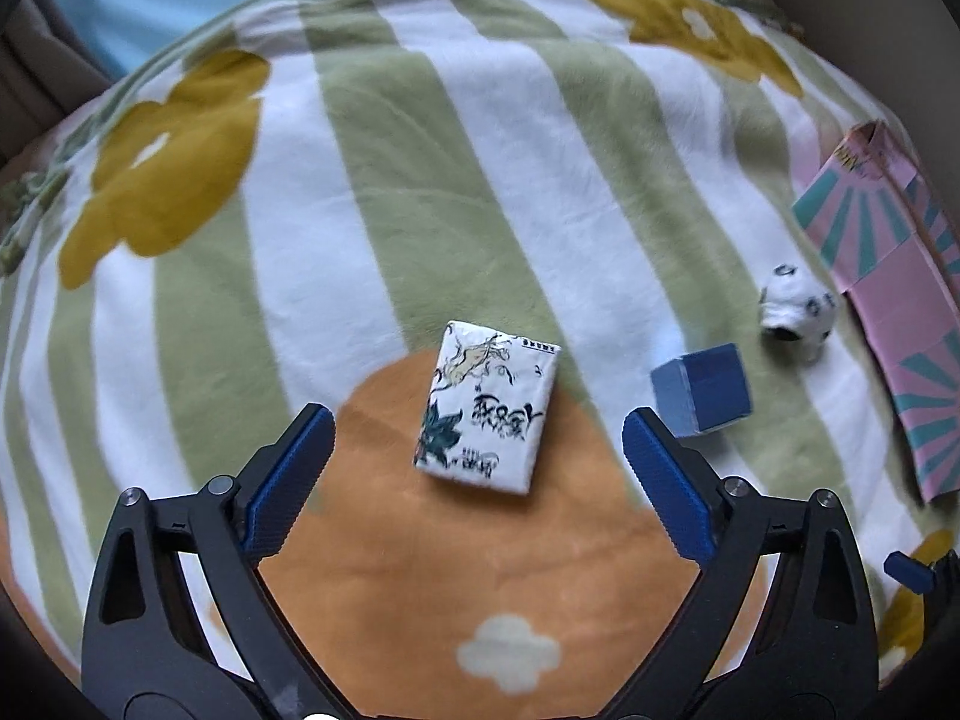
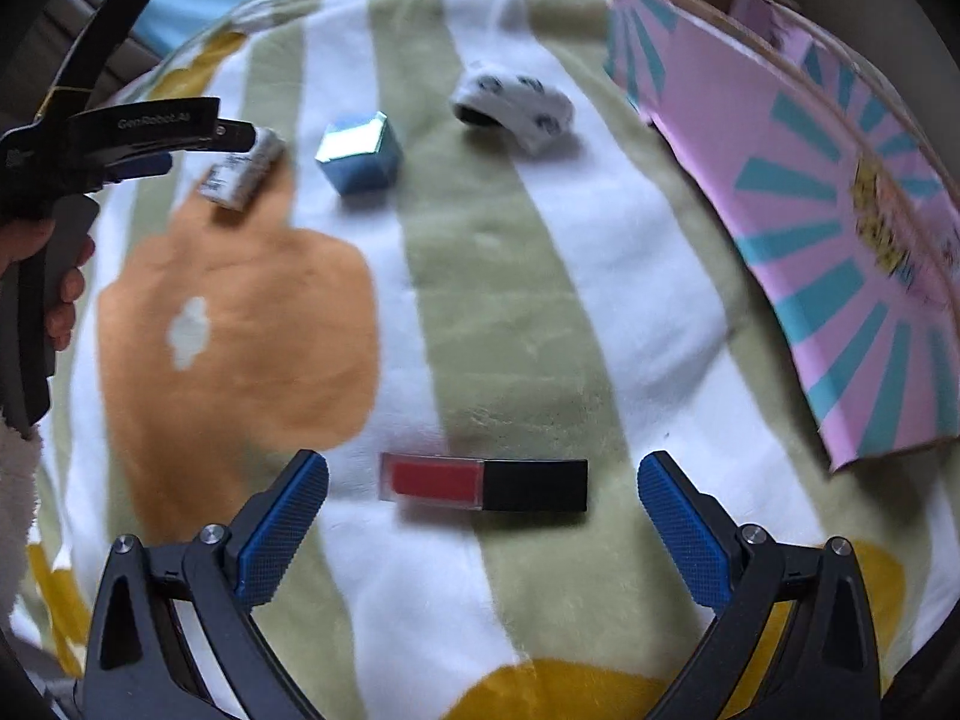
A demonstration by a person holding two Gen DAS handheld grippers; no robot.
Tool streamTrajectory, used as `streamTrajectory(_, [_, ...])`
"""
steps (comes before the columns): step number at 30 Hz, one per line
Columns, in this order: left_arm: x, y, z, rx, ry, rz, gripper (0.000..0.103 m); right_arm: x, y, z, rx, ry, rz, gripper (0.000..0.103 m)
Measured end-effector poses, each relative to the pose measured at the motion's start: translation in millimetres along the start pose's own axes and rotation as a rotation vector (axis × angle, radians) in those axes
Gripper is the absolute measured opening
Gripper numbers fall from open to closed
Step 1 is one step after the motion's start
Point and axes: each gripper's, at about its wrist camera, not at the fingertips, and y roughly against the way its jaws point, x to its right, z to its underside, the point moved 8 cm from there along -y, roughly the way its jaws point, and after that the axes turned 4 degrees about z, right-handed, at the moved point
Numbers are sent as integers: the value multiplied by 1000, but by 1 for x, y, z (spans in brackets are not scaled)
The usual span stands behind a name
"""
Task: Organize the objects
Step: 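Move the left tool toward the white tissue pack while the right approaches the red lipstick, then grasp the white tissue pack with the left tool while the right grasps the lipstick, then lift and carry the tissue pack and lipstick over the cardboard box with both tools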
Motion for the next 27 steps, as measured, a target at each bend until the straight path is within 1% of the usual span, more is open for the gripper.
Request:
streamTrajectory(1, [0,-7,0,-6,-5,-3,96,0,-4,2,-9,-6,2,103])
streamTrajectory(2, [-1,-11,1,-10,-9,-5,93,0,-9,5,-20,-14,7,103])
streamTrajectory(3, [-1,-16,2,-17,-15,-5,85,2,-14,7,-28,-18,18,103])
streamTrajectory(4, [-1,-20,3,-25,-20,-7,82,2,-17,9,-33,-21,23,102])
streamTrajectory(6, [0,-29,5,-41,-31,-10,80,3,-21,10,-35,-20,31,101])
streamTrajectory(8, [2,-34,7,-45,-37,-6,77,4,-23,10,-36,-17,37,96])
streamTrajectory(9, [3,-35,7,-46,-40,-2,74,4,-24,10,-40,-16,38,90])
streamTrajectory(10, [4,-37,7,-47,-43,-1,72,4,-25,10,-43,-16,33,87])
streamTrajectory(11, [5,-38,7,-47,-45,-2,70,4,-25,10,-45,-15,33,85])
streamTrajectory(12, [5,-40,7,-47,-48,-3,67,4,-26,10,-47,-9,34,82])
streamTrajectory(13, [5,-40,7,-46,-49,-3,64,4,-26,10,-48,-5,38,82])
streamTrajectory(14, [5,-41,7,-46,-50,-1,57,5,-25,10,-47,-4,39,82])
streamTrajectory(17, [4,-42,5,-47,-51,-3,46,8,-25,11,-54,-5,29,82])
streamTrajectory(23, [3,-37,4,-45,-54,3,46,15,-19,12,-58,-11,8,81])
streamTrajectory(27, [3,-28,2,-40,-45,1,46,21,-8,9,-39,-8,-4,81])
